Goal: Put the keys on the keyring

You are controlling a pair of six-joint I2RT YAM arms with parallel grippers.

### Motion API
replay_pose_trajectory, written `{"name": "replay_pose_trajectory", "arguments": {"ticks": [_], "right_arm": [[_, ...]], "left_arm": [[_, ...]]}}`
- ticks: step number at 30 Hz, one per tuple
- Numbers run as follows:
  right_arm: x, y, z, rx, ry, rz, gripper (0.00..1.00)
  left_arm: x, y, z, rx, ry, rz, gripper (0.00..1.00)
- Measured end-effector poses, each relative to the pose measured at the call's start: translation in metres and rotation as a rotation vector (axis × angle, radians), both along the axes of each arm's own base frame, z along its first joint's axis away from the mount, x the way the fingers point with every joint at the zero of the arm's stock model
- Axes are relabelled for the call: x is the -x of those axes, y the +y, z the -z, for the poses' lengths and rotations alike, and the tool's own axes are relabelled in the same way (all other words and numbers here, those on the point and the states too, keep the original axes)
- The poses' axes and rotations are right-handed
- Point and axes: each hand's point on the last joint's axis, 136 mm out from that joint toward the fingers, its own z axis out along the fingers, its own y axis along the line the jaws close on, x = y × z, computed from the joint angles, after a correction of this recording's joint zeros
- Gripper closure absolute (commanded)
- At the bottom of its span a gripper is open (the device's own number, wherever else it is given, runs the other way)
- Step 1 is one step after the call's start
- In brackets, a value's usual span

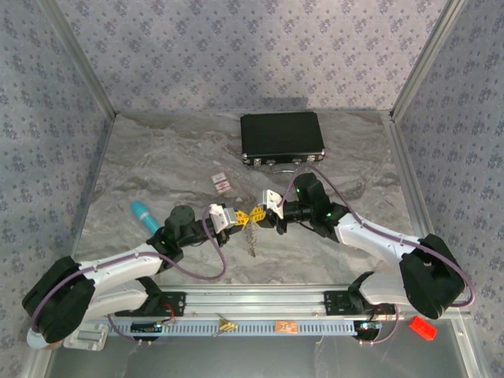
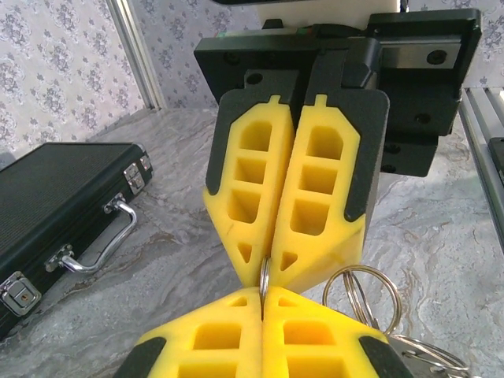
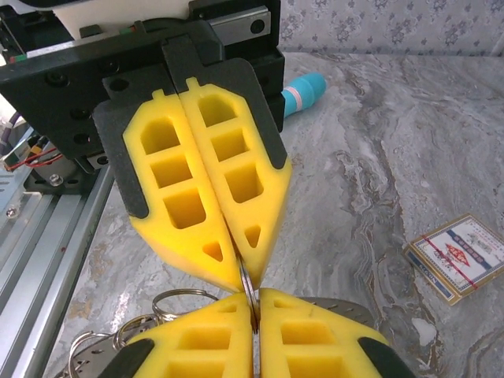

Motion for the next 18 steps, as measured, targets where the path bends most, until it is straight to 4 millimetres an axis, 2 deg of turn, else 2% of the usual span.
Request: {"name": "replay_pose_trajectory", "arguments": {"ticks": [3, 9, 18], "right_arm": [[0.000, 0.000, 0.000, 0.005, 0.002, -0.003, 1.00], [0.000, 0.001, -0.005, 0.053, 0.004, -0.008, 1.00], [0.002, 0.006, 0.006, 0.204, 0.009, -0.031, 1.00]], "left_arm": [[0.000, 0.000, 0.000, -0.002, -0.002, 0.000, 1.00], [-0.001, 0.004, 0.000, -0.023, -0.021, -0.017, 0.81], [-0.001, 0.009, 0.021, -0.132, 0.003, -0.028, 0.80]]}}
